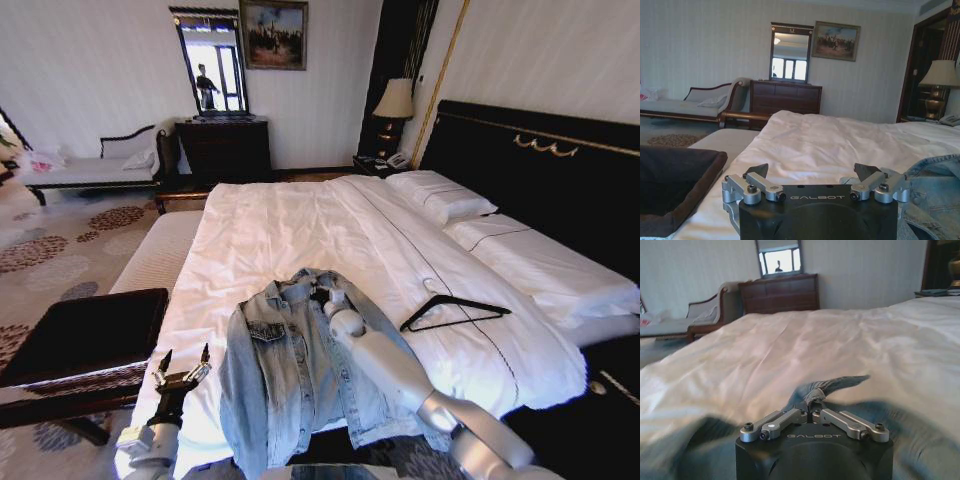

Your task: Pick up the clothes from the bed and hang them on the clothes hanger.

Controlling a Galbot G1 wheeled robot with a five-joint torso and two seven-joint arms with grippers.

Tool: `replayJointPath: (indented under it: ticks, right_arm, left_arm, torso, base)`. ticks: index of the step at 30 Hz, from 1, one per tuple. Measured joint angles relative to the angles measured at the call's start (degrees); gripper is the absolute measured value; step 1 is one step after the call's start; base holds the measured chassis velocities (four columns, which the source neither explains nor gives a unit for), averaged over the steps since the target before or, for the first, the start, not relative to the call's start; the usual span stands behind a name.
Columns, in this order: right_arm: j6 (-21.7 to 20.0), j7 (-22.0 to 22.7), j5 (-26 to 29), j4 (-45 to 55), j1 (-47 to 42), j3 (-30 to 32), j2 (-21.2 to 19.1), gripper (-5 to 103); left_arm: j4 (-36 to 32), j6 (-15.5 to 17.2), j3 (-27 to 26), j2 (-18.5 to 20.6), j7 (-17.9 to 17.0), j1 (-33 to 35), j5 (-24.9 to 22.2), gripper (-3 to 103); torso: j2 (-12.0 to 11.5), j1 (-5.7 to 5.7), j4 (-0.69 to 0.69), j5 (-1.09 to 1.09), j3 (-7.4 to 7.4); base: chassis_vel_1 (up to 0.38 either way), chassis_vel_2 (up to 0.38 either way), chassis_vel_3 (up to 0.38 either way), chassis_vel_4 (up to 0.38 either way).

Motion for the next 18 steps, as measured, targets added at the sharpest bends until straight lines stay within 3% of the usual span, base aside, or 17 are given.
replayJointPath:
  ticks: [8, 18]
  right_arm:
    - [-1.8, -2.9, 4.4, -5.7, 6.4, 1.1, -3.6, 0]
    - [-2.1, -4.1, 5.8, -14.0, 9.3, 1.4, -3.6, 0]
  left_arm:
    - [-0.5, 0.1, 0.6, -0.2, 0.0, 0.1, 0.8, 98]
    - [-0.9, 0.1, 1.9, -0.8, 0.0, 0.5, 2.3, 98]
  torso:
    - [0.0, 0.00, 0.00, 0.00, 0.00]
    - [0.0, 0.00, 0.01, 0.00, 0.00]
  base:
    - [0.000, 0.000, 0.000, 0.000]
    - [0.000, 0.000, 0.000, 0.000]
